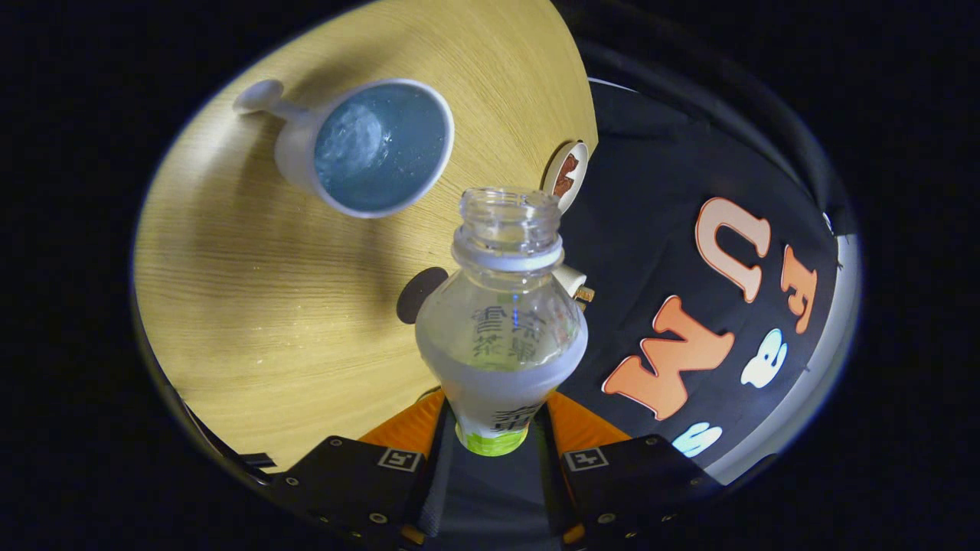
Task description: Take the bottle from table, then pour the juice into the cup, finally place the bottle on the coaster
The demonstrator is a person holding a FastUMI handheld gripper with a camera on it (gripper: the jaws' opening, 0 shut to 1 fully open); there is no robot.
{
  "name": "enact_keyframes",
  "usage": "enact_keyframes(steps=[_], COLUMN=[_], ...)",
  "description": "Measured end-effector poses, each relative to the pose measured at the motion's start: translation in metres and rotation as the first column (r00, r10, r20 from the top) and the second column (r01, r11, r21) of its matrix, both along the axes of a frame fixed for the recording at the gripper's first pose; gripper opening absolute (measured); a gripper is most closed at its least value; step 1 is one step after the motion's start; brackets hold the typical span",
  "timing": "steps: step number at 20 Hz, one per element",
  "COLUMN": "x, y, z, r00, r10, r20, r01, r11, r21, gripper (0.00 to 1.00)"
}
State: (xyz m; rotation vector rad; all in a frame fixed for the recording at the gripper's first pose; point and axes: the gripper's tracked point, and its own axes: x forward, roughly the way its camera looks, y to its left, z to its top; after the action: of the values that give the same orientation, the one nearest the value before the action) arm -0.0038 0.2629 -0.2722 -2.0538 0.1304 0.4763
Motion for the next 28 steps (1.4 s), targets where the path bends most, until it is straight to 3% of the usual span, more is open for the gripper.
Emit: enact_keyframes(steps=[5, 8, 11, 15, 21, 24, 28], x=[-0.010, -0.014, -0.018, -0.022, -0.019, -0.006, 0.026], y=[-0.006, -0.013, -0.014, -0.020, -0.037, -0.047, -0.041], z=[-0.020, -0.033, -0.038, -0.038, -0.045, -0.039, -0.027], r00=[0.994, 0.978, 0.954, 0.914, 0.797, 0.740, 0.667], r10=[-0.064, -0.121, -0.153, -0.168, -0.163, -0.145, -0.062], r20=[-0.092, -0.167, -0.257, -0.368, -0.582, -0.656, -0.742], r01=[0.075, 0.159, 0.242, 0.346, 0.568, 0.656, 0.743], r11=[0.990, 0.960, 0.902, 0.796, 0.530, 0.368, 0.127], r21=[0.119, 0.231, 0.359, 0.497, 0.630, 0.659, 0.657], gripper=[0.53, 0.53, 0.53, 0.53, 0.54, 0.54, 0.53])
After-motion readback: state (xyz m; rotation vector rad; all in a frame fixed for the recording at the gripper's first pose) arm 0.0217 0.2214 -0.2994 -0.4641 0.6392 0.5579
